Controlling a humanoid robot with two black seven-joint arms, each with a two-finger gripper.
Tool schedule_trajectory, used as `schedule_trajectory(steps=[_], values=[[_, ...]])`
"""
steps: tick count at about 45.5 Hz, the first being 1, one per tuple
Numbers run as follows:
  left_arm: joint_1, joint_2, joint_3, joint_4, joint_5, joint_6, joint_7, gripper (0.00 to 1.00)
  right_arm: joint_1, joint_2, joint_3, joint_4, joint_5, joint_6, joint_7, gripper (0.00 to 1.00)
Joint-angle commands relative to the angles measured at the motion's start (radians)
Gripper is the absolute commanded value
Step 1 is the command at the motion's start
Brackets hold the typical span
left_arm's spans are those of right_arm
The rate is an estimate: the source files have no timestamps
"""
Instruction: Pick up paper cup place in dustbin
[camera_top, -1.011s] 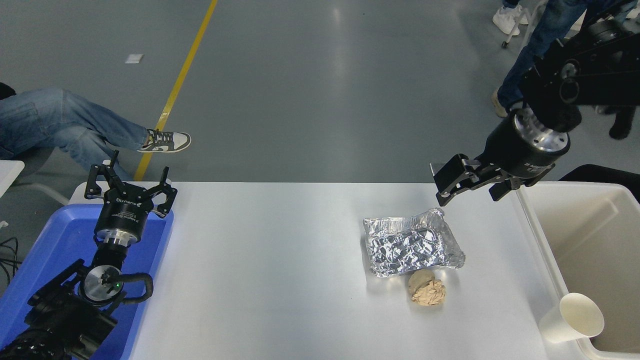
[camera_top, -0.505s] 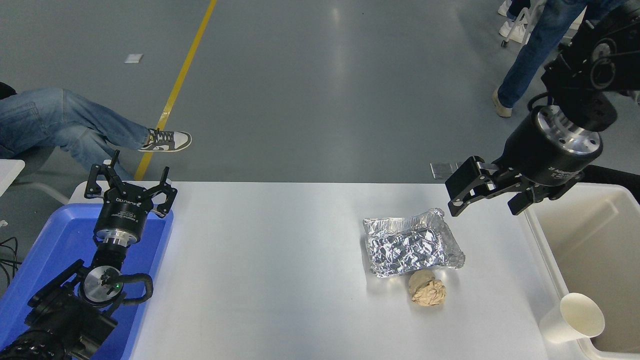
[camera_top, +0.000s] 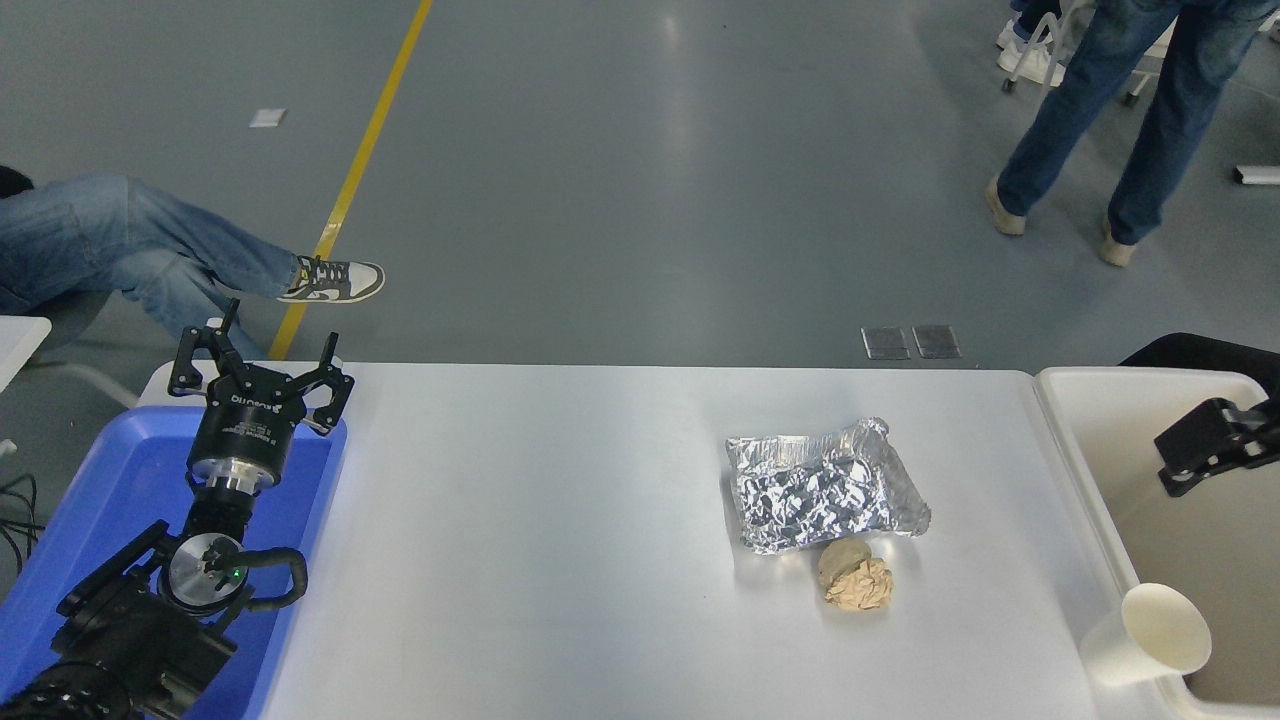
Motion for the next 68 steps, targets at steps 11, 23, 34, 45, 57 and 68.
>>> schedule_trajectory(steps=[11,23,34,45,57,68], values=[[0.000,0.000,0.000,0.000,0.000,0.000,0.000,1.00,-0.672,-0.178,0.477,-0.231,-0.161,-0.234,0.000,1.00],[0.000,0.000,0.000,0.000,0.000,0.000,0.000,1.00,-0.916,-0.124,0.623,-0.338,-0.163,-0.321,0.000,1.00],[0.000,0.000,0.000,0.000,0.000,0.000,0.000,1.00,-0.965,-0.095,0.657,-0.344,-0.161,-0.361,0.000,1.00],[0.000,0.000,0.000,0.000,0.000,0.000,0.000,1.00,-1.013,-0.076,0.712,-0.346,-0.149,-0.361,-0.002,0.99],[0.000,0.000,0.000,0.000,0.000,0.000,0.000,1.00,-1.044,-0.076,0.735,-0.347,-0.141,-0.363,-0.002,0.70],[0.000,0.000,0.000,0.000,0.000,0.000,0.000,1.00,-1.048,-0.073,0.749,-0.357,-0.140,-0.361,-0.002,0.02]])
